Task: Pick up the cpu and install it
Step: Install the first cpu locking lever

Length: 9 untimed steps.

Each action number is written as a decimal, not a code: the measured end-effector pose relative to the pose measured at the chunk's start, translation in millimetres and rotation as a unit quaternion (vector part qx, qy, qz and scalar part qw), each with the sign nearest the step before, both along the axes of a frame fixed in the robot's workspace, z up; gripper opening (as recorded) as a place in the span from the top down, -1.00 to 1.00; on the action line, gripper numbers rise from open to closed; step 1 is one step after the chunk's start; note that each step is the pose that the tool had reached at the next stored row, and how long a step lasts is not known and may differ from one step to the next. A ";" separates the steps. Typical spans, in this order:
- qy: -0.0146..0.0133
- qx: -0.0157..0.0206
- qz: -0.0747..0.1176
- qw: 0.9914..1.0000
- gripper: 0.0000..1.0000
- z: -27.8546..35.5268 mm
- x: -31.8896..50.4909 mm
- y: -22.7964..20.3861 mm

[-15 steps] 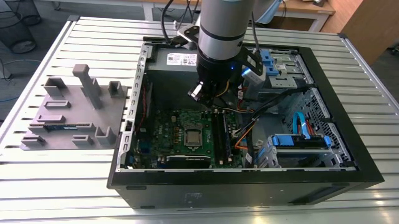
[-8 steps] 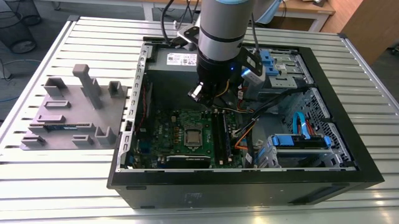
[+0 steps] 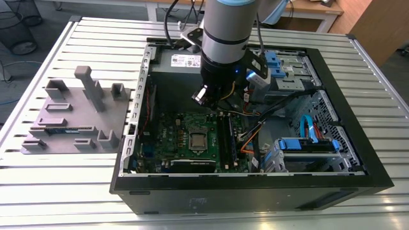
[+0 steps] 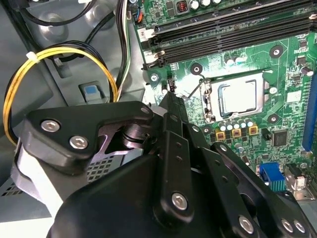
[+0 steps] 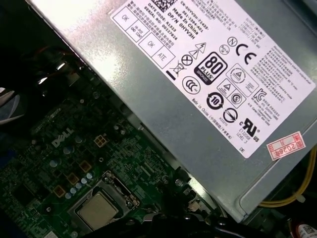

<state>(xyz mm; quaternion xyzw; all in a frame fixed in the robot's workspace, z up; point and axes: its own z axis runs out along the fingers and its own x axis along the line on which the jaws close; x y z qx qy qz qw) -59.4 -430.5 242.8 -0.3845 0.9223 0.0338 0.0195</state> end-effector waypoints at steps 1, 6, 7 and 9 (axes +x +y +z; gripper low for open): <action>0.000 0.000 0.000 1.000 0.79 -0.1 -0.2 0.0; 0.000 -0.006 0.000 1.000 0.79 -0.3 -0.7 -0.8; 0.000 -0.007 0.000 1.000 0.79 -0.4 -0.8 -1.2; 0.000 -0.010 0.000 1.000 0.79 -0.5 -1.0 -2.0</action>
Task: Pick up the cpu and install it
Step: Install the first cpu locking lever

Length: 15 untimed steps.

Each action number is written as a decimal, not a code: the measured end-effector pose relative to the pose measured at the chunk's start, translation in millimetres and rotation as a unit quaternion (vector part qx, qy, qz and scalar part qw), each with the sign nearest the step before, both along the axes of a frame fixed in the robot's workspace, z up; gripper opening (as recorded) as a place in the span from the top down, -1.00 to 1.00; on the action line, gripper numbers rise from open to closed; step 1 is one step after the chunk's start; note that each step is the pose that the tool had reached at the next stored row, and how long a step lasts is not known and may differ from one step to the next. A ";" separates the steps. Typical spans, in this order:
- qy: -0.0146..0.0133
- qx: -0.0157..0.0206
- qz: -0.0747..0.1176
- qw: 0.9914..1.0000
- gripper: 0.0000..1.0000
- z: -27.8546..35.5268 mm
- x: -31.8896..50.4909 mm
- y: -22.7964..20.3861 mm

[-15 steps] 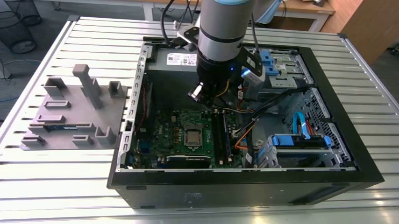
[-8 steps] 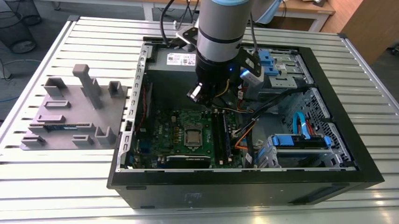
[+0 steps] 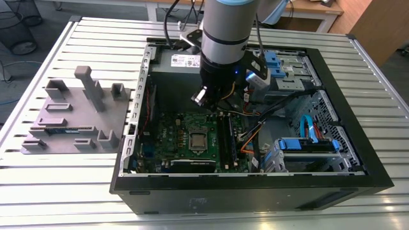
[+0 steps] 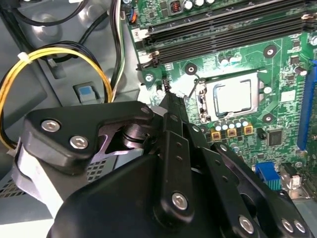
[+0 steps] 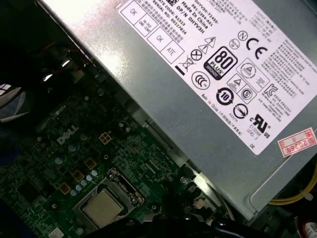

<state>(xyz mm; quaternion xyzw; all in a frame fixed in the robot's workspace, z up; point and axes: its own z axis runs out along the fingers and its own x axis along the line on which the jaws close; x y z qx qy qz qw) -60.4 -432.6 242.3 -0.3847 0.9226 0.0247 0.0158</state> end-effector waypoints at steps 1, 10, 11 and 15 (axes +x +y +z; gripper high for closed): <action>0.000 -0.001 0.000 1.000 0.79 -0.1 -0.1 -0.5; 0.000 -0.010 0.000 1.000 0.79 -1.0 -1.9 -7.4; 0.000 -0.011 0.000 1.000 0.79 -1.2 -2.1 -8.4; 0.000 -0.014 0.000 1.000 0.79 -1.6 -3.1 -12.8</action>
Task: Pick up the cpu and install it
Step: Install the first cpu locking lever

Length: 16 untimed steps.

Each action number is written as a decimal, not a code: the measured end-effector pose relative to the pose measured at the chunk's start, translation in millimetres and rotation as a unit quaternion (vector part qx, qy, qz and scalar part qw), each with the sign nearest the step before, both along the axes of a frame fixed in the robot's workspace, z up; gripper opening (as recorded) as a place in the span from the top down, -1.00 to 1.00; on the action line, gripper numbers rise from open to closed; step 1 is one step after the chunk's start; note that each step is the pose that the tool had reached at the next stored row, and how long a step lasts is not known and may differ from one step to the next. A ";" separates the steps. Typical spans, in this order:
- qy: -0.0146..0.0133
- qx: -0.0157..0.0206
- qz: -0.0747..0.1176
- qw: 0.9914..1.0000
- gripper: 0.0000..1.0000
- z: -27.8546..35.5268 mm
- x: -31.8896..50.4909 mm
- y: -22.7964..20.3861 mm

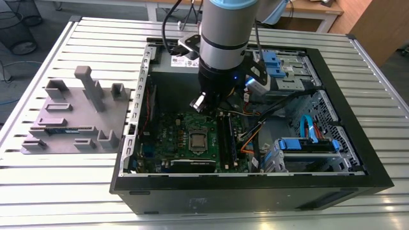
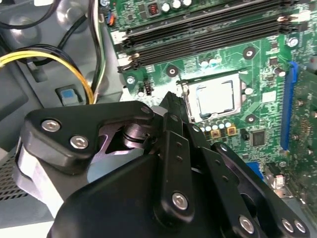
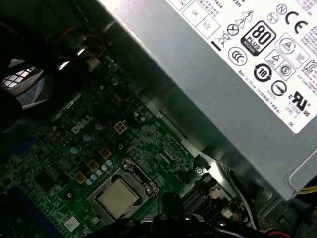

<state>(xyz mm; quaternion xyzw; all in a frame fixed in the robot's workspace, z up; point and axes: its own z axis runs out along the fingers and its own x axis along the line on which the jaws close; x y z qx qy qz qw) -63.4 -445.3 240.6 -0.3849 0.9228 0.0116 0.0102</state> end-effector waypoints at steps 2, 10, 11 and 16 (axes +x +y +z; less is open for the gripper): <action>0.000 -0.002 0.000 1.000 0.79 -0.2 -0.4 -1.6; 0.000 -0.004 0.000 1.000 0.79 -0.2 -0.4 -1.8; 0.000 -0.004 0.000 1.000 0.79 -0.3 -0.4 -2.1; 0.000 -0.004 0.000 1.000 0.79 -0.4 -0.3 -5.2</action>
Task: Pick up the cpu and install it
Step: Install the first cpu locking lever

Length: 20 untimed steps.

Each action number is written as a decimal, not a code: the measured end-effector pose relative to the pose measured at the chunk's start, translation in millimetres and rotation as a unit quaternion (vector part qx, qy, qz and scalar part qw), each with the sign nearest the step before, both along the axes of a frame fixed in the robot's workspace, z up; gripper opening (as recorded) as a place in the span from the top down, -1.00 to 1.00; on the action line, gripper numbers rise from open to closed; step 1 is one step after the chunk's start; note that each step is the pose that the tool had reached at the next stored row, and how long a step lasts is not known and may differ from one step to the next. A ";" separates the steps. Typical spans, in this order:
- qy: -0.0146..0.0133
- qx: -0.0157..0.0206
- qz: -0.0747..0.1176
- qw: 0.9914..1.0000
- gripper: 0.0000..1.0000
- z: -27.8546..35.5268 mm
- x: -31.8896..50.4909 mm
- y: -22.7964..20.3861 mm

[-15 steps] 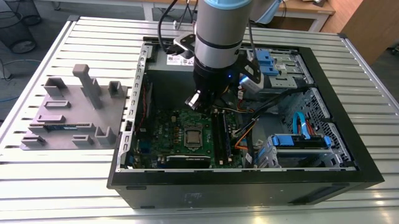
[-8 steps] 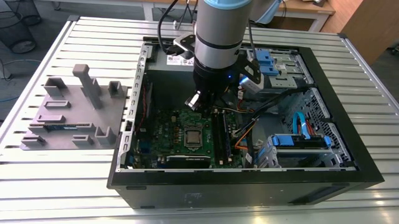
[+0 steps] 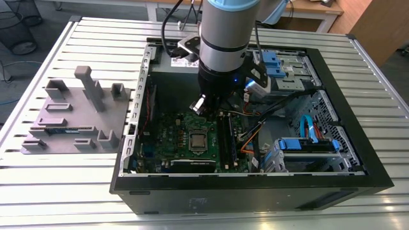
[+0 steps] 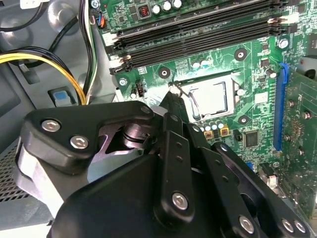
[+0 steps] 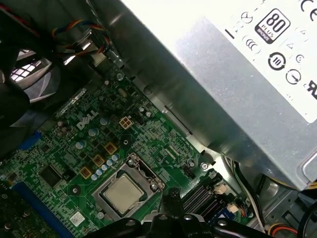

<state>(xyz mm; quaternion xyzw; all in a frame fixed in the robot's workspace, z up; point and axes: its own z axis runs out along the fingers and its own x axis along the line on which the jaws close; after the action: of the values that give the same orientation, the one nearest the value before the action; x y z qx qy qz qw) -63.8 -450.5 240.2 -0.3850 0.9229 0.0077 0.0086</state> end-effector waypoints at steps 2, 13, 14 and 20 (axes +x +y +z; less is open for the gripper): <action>0.000 0.000 0.000 1.000 0.79 0.0 -0.1 -0.9; 0.000 0.000 0.000 1.000 0.79 -0.1 0.0 -1.4; 0.000 0.000 0.000 1.000 0.79 -0.1 0.0 -1.4; 0.000 -0.001 0.000 1.000 0.79 -0.3 0.1 -1.4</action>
<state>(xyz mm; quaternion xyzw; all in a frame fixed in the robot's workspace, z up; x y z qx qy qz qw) -63.7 -452.0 239.9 -0.3850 0.9229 0.0065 0.0081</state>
